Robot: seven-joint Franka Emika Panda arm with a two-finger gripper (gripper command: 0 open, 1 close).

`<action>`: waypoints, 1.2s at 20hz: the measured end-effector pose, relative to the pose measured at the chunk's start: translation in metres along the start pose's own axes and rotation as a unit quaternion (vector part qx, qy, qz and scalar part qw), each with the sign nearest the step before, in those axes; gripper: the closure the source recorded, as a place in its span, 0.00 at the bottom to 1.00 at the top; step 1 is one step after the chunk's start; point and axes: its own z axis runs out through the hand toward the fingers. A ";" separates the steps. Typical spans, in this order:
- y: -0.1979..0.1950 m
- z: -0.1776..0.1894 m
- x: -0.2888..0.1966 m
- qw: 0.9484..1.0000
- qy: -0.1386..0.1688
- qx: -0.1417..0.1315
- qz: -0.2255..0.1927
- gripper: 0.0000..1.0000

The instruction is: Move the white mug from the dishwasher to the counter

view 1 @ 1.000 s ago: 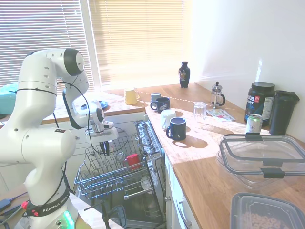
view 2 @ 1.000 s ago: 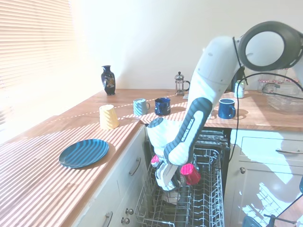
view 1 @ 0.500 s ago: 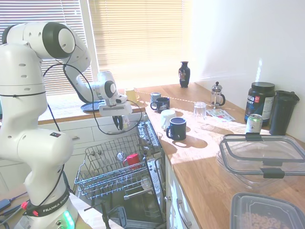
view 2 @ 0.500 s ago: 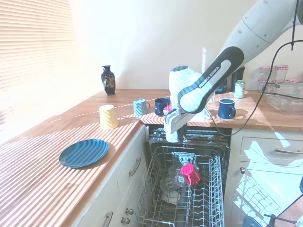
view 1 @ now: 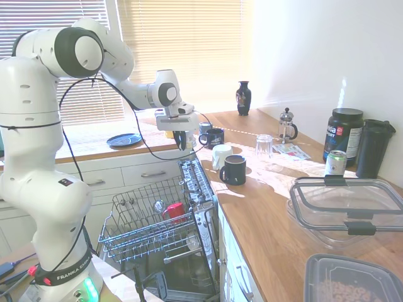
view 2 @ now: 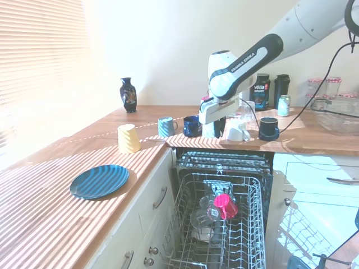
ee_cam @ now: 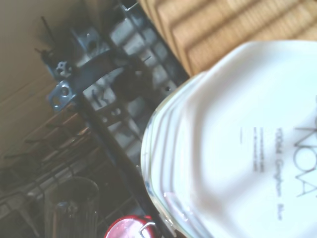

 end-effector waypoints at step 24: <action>0.012 0.069 0.071 0.997 -0.042 -0.064 0.025 0.00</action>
